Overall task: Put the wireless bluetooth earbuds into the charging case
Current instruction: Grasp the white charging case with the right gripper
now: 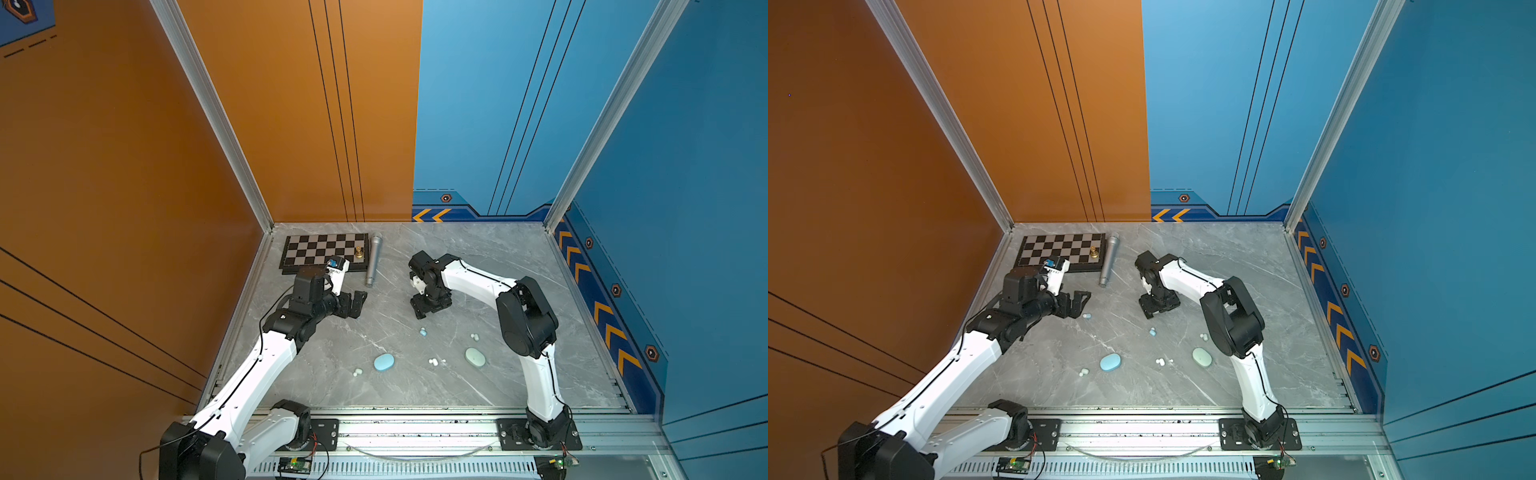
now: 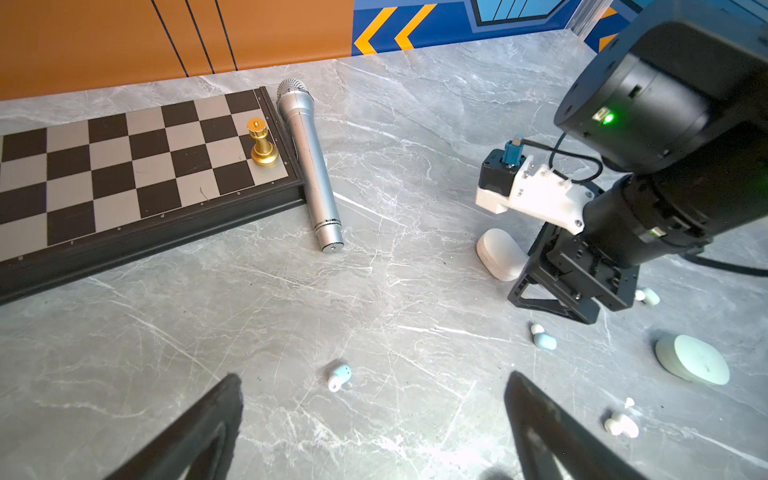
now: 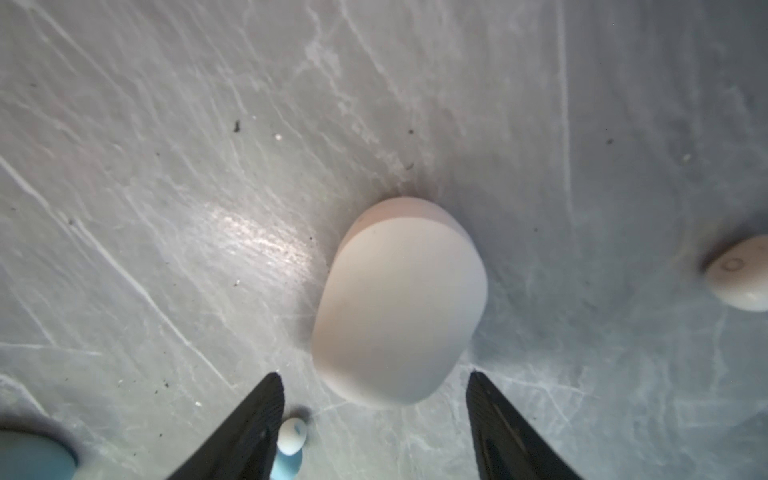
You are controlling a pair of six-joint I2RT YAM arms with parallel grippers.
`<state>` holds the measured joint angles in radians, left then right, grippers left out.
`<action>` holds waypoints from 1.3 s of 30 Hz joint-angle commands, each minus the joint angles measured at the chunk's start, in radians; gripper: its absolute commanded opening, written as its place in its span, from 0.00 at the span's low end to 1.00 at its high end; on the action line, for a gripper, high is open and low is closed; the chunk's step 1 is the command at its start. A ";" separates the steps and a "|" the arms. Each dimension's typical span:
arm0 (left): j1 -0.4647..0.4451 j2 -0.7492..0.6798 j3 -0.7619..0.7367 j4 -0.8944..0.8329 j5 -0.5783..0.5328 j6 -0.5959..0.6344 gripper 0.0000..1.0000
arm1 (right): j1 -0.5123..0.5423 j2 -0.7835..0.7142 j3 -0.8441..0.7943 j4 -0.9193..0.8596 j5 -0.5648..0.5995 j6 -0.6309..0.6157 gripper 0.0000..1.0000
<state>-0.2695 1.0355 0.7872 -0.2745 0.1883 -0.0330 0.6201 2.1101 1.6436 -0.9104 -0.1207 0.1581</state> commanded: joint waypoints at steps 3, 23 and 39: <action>-0.008 -0.051 -0.033 0.033 0.007 0.042 0.98 | -0.059 -0.071 0.051 -0.029 -0.094 0.024 0.82; -0.008 -0.039 -0.062 0.070 0.034 0.057 0.98 | -0.002 0.058 0.121 -0.057 0.021 0.107 0.69; -0.008 -0.025 -0.050 0.067 0.046 0.056 0.98 | 0.012 0.094 0.147 -0.058 0.084 0.097 0.56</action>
<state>-0.2695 1.0035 0.7326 -0.2253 0.2115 0.0113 0.6209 2.1891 1.7630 -0.9352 -0.0654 0.2596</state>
